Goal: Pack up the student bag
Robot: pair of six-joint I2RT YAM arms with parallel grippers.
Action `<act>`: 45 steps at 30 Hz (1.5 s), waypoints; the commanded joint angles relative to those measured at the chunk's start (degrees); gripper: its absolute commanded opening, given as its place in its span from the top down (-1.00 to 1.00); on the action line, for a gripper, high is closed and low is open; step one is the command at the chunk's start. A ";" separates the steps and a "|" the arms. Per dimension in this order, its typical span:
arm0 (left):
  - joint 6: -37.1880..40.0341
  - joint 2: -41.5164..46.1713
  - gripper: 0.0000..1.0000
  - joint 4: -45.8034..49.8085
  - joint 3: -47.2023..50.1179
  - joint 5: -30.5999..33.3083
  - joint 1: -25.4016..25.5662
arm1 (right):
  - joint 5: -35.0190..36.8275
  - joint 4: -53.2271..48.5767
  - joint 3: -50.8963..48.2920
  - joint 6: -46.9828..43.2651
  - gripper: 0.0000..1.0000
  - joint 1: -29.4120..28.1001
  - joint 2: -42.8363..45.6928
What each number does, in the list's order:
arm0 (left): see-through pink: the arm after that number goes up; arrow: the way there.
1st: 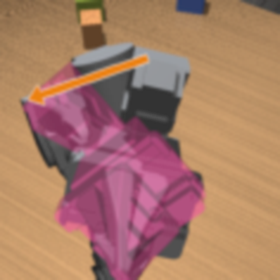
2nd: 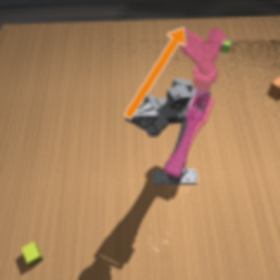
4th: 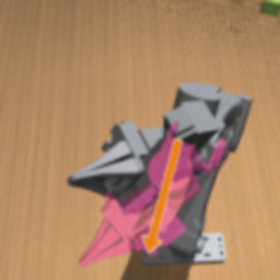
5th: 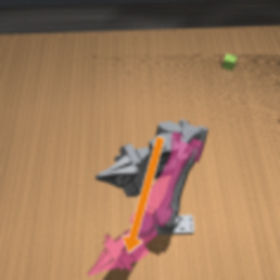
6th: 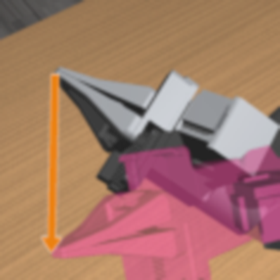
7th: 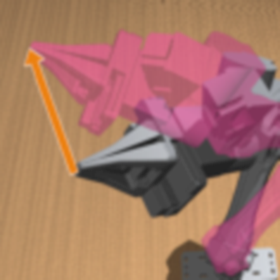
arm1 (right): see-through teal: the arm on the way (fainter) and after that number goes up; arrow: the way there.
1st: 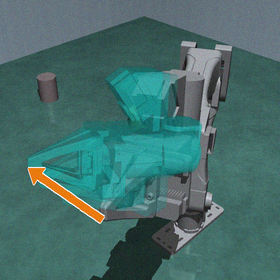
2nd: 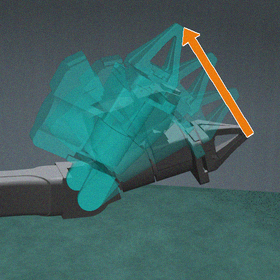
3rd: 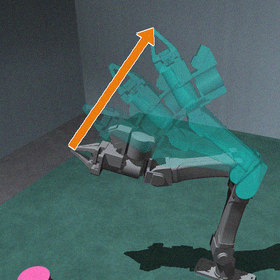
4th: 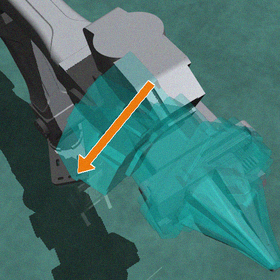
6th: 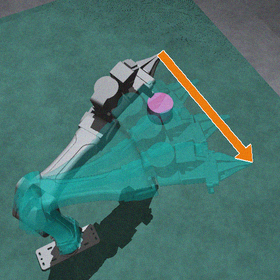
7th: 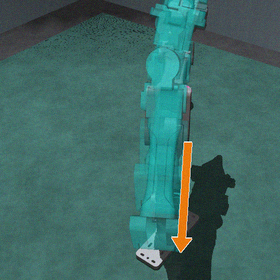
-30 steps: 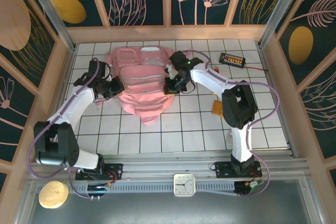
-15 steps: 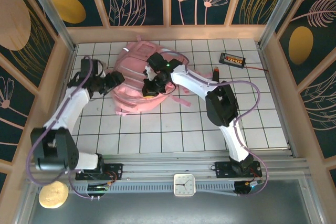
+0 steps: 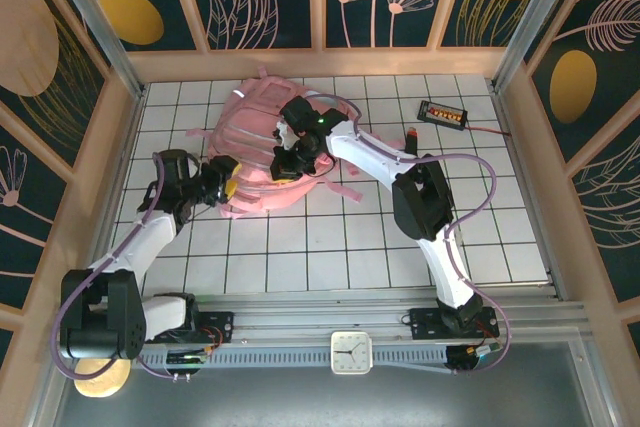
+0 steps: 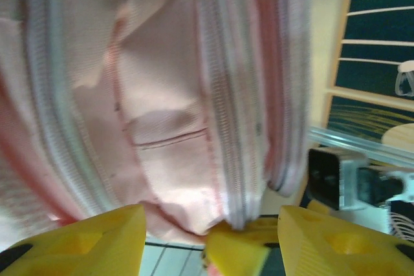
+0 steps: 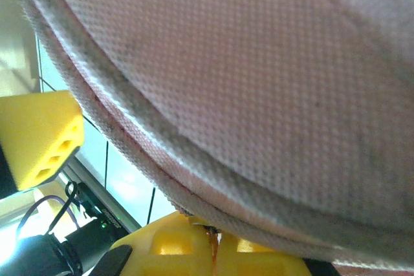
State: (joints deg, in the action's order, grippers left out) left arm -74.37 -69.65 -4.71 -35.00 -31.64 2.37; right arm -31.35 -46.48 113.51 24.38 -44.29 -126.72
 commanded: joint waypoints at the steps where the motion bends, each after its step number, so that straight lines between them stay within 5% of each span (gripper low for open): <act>1: -5.69 -1.48 -0.12 -4.37 -2.10 -2.43 0.31 | -2.04 1.19 0.29 -0.76 1.00 -1.45 -0.28; 19: -3.06 -13.75 0.04 -7.71 -7.38 -2.01 1.93 | -2.31 1.49 0.22 -0.15 1.00 -3.94 -0.29; 22: -1.74 -14.02 0.34 -6.57 -7.71 -1.55 1.94 | -2.22 1.30 0.26 -0.30 1.00 -4.18 -0.29; 26: -0.22 -13.77 1.00 -5.19 -7.43 -1.19 1.93 | -1.81 0.82 0.22 -0.64 1.00 -4.22 -0.28; 45: 11.59 -11.06 1.00 6.20 -10.47 3.80 1.96 | 5.52 -11.32 -0.11 -5.34 1.00 -3.92 1.13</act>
State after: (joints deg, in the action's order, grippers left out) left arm -66.26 -82.54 -0.47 -43.83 -30.44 4.69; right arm -27.35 -50.57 114.98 22.11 -47.53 -127.98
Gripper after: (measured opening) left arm 0.058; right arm 0.072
